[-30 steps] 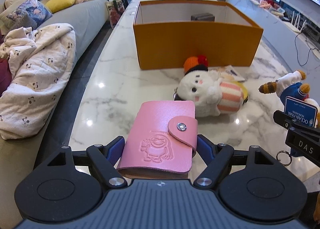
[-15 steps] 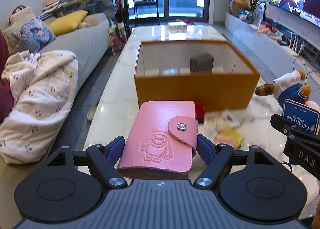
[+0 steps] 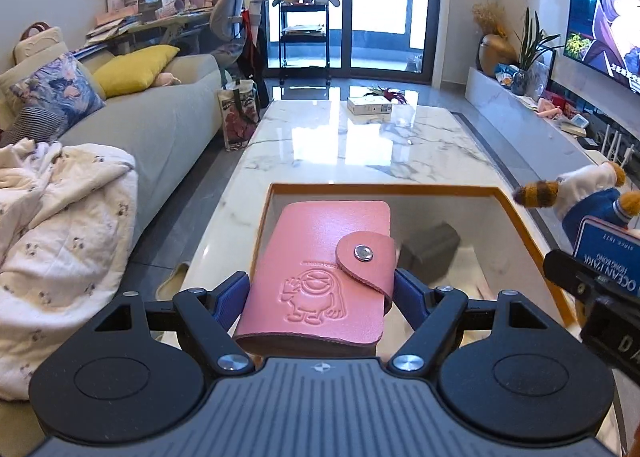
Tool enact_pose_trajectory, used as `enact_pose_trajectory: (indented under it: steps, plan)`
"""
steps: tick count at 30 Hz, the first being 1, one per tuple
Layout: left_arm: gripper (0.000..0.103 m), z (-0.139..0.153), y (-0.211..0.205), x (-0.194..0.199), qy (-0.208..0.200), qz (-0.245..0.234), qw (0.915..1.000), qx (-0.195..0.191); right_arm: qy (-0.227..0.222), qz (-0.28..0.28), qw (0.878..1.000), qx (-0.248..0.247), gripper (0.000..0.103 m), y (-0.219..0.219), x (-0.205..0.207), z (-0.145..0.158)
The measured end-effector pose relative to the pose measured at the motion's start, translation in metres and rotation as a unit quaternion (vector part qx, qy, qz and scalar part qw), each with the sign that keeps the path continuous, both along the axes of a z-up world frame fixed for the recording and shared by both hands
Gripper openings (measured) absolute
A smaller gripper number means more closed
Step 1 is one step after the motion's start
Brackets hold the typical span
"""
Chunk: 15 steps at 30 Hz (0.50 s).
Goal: Organize objects
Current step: 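Lift the wallet and plush and carry both over the orange box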
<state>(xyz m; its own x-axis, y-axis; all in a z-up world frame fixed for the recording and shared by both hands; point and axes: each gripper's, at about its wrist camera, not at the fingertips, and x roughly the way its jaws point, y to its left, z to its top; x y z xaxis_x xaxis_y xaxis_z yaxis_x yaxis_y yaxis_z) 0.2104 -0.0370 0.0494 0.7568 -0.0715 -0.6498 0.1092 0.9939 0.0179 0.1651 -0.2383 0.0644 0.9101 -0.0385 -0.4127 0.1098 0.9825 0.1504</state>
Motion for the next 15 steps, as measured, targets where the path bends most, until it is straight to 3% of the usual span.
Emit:
enact_pose_trajectory:
  steps: [7,15]
  plan:
    - [0.091,-0.035,-0.003,0.043,0.036,0.013,0.9992,-0.011,0.020,0.002,0.998,0.051,0.056,-0.010,0.068,-0.020]
    - [0.091,-0.052,-0.009,0.063,0.051,0.016,0.9985,-0.006,0.073,0.016,0.996,0.053,0.056,0.002,0.094,-0.056]
